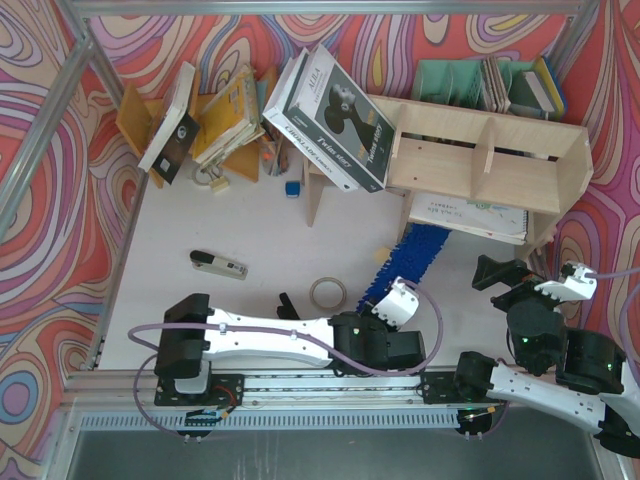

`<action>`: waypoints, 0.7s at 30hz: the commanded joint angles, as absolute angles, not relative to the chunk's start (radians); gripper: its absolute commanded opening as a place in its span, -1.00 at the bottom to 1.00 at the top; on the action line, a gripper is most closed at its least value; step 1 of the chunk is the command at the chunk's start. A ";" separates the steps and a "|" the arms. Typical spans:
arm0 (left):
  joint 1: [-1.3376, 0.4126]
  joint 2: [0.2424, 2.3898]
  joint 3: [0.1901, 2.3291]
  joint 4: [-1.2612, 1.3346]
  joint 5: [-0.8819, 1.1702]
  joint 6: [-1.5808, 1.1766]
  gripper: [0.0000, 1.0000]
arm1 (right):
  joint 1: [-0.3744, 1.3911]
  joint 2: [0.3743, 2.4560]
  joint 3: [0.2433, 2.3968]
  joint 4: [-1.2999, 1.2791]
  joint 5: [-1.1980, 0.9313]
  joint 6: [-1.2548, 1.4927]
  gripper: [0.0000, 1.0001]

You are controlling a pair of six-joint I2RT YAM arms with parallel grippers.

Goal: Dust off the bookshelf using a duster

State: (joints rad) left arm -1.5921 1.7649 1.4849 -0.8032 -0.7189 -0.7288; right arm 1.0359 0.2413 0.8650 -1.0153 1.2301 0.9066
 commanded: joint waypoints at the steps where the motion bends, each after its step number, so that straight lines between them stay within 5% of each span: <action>1: -1.586 1.840 1.538 -0.847 -0.771 -0.738 -1.00 | 1.042 0.240 0.884 -1.031 1.255 0.919 0.97; 21: -1.798 1.708 1.394 -0.979 -0.928 -0.896 -1.00 | 1.042 0.239 0.885 -1.034 1.255 0.921 0.98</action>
State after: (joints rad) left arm -1.7645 1.8061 1.4590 -0.8982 -0.8185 -0.7692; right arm 1.0359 0.2413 0.8650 -1.0157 1.2301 0.9066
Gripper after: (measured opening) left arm 0.351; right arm 0.987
